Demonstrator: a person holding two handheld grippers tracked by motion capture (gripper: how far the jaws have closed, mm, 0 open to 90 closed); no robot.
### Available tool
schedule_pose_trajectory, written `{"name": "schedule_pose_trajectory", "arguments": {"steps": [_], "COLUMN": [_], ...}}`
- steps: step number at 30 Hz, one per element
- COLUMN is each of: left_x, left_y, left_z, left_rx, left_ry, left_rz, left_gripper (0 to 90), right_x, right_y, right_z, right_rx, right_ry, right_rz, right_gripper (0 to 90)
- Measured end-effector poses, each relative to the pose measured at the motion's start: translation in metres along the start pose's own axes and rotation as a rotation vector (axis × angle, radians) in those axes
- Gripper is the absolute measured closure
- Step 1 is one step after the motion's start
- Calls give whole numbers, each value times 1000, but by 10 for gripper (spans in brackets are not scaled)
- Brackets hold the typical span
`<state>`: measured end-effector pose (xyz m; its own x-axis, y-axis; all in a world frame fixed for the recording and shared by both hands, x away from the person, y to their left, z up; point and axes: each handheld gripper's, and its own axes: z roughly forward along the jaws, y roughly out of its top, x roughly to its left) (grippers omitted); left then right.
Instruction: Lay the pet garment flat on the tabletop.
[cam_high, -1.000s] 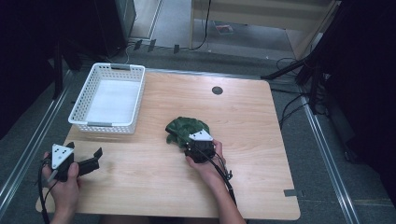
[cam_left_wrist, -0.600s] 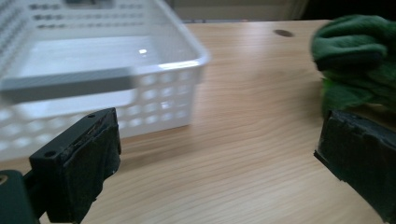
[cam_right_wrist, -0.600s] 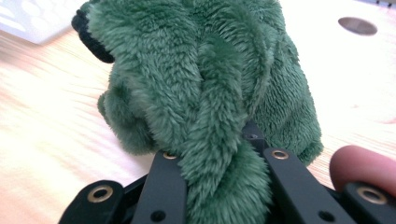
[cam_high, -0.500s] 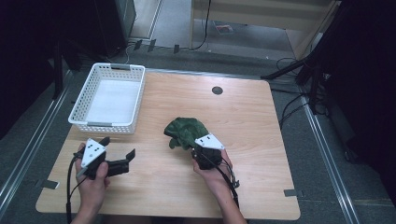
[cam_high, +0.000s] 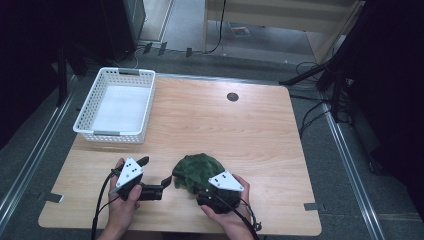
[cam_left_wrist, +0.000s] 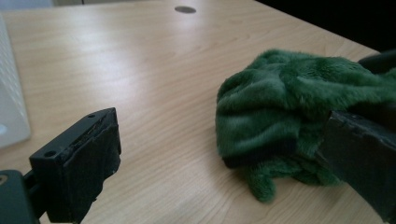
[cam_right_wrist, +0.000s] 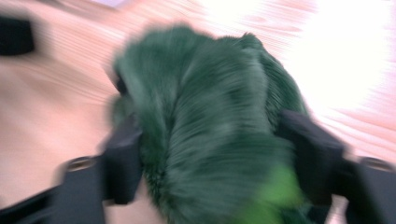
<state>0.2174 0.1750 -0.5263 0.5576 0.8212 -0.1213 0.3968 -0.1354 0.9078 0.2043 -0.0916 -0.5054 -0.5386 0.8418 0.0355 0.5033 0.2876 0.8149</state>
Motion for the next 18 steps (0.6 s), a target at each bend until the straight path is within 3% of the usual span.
{"name": "schedule_pose_trajectory", "arguments": {"steps": [1,4,7,11,12,14,18], "left_x": [1,1,-1,-3,-3,-2,0], "left_y": [-2,-1,-1,-1,-1,-2,-2], "left_z": [3,5,6,8,8,9,7], "left_rx": [9,16,24,33,35,44,43], "left_ry": [-8,-37,-46,-64,-67,-67,-62], "left_rz": [1,-6,4,6,5,9,1], "left_gripper": [0,0,0,0,0,0,0], "right_x": [-3,-10,-18,-20,-19,-15,-14], "right_y": [5,8,4,1,0,-3,-8], "right_z": [-12,-25,-27,-27,-26,-22,-14], "right_rx": [-35,-61,-47,20,35,56,84], "right_ry": [32,18,36,146,145,120,101], "right_rz": [28,13,19,39,31,-1,-12], "right_gripper": [213,213,212,192,210,318,675]}}
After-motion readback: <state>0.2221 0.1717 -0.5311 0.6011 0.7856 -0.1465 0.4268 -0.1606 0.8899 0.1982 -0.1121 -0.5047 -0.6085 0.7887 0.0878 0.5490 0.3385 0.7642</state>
